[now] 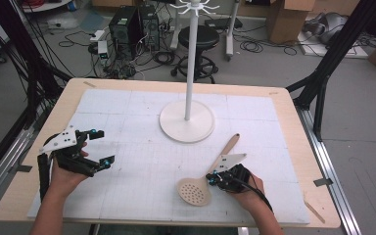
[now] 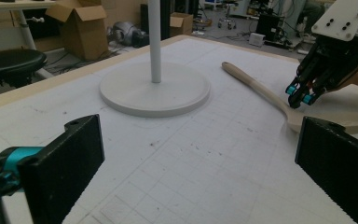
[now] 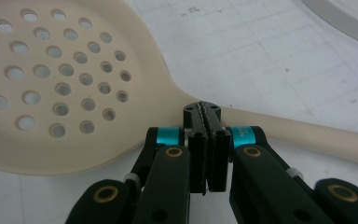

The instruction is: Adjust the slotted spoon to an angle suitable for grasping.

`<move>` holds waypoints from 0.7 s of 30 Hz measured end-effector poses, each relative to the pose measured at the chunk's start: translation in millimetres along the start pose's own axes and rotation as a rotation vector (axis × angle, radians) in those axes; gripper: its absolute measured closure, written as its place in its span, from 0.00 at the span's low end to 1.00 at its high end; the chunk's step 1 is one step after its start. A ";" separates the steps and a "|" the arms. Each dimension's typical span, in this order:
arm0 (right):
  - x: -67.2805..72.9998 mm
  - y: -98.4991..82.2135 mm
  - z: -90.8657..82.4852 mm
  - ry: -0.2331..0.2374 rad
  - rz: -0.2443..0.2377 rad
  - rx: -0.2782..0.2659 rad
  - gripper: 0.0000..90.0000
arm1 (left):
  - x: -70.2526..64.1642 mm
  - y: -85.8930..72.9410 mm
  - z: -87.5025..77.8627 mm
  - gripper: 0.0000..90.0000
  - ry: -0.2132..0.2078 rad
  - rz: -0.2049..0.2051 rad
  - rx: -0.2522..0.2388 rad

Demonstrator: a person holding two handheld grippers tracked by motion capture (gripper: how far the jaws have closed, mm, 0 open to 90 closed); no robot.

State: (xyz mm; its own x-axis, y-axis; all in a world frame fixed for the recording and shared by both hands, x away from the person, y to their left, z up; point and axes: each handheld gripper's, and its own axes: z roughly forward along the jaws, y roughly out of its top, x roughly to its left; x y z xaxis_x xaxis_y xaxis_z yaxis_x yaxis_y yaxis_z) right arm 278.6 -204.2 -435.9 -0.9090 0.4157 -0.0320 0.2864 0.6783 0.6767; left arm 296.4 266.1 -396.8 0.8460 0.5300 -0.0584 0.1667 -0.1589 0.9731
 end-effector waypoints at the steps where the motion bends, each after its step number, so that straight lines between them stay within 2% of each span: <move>1: 1.5 2.5 2.3 -0.002 -0.005 -0.002 1.00 | 0.0 -0.1 0.1 0.02 -0.002 -0.001 0.000; 8: 3.7 7.1 7.7 0.009 0.007 -0.009 1.00 | -0.4 0.1 -0.2 0.02 -0.003 0.000 0.000; 10: 2.8 6.7 7.3 0.025 0.010 -0.011 0.93 | -0.3 0.3 -1.0 0.02 -0.002 0.003 -0.001; 12: 2.4 5.4 5.0 0.021 -0.007 -0.018 0.89 | 0.1 0.4 -1.6 0.02 0.002 0.000 -0.004; 16: -0.2 3.3 -2.3 0.009 -0.011 -0.051 0.86 | 0.4 0.1 -2.1 0.02 0.003 -0.002 -0.004; 17: -3.6 1.4 -7.7 -0.018 -0.006 -0.076 0.83 | 0.7 0.0 -2.0 0.02 0.005 -0.001 0.001; 21: -9.0 -1.8 -15.9 -0.053 0.012 -0.110 0.84 | 0.1 0.2 -2.3 0.02 0.001 0.000 0.001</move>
State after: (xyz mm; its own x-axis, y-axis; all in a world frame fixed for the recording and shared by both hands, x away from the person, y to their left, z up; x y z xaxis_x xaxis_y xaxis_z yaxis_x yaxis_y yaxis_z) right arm 281.4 -218.8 -425.1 -0.8876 0.4567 -0.0600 0.2595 0.6034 0.7540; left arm 295.4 267.9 -396.1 0.8455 0.5308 -0.0578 0.1668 -0.1596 0.9730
